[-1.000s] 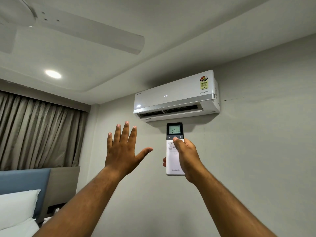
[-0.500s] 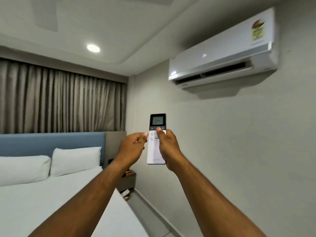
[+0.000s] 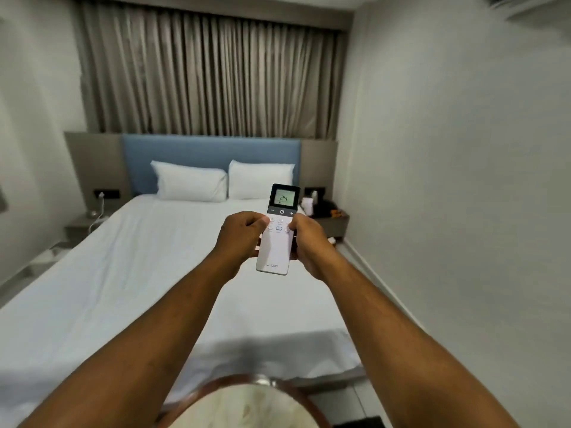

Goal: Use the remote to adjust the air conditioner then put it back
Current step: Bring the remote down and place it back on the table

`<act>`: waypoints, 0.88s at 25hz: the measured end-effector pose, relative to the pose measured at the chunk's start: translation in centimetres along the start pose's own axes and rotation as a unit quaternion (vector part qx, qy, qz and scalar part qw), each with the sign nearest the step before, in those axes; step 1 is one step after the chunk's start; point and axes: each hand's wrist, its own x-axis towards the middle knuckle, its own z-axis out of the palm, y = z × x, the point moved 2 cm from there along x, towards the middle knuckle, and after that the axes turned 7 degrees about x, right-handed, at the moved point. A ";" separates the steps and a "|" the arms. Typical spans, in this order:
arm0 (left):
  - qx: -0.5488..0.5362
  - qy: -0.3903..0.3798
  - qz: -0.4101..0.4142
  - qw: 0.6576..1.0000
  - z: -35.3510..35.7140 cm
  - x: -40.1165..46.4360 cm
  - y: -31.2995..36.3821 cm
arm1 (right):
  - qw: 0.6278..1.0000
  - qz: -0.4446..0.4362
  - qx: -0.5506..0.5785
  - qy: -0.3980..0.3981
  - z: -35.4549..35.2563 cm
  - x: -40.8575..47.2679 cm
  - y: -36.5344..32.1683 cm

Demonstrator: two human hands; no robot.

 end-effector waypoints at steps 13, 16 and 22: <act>0.036 0.001 -0.332 0.943 2.9 -13.6 -32.1 | 0.952 0.296 -0.074 -0.025 0.8 -6.2 33.7; 0.073 0.008 -0.379 0.923 5.2 -17.3 -38.6 | 0.936 0.341 -0.089 0.002 -0.2 -8.5 41.2; 0.111 -0.002 -0.457 0.883 9.4 -24.1 -50.6 | 0.902 0.392 -0.176 0.048 -1.7 -13.4 54.0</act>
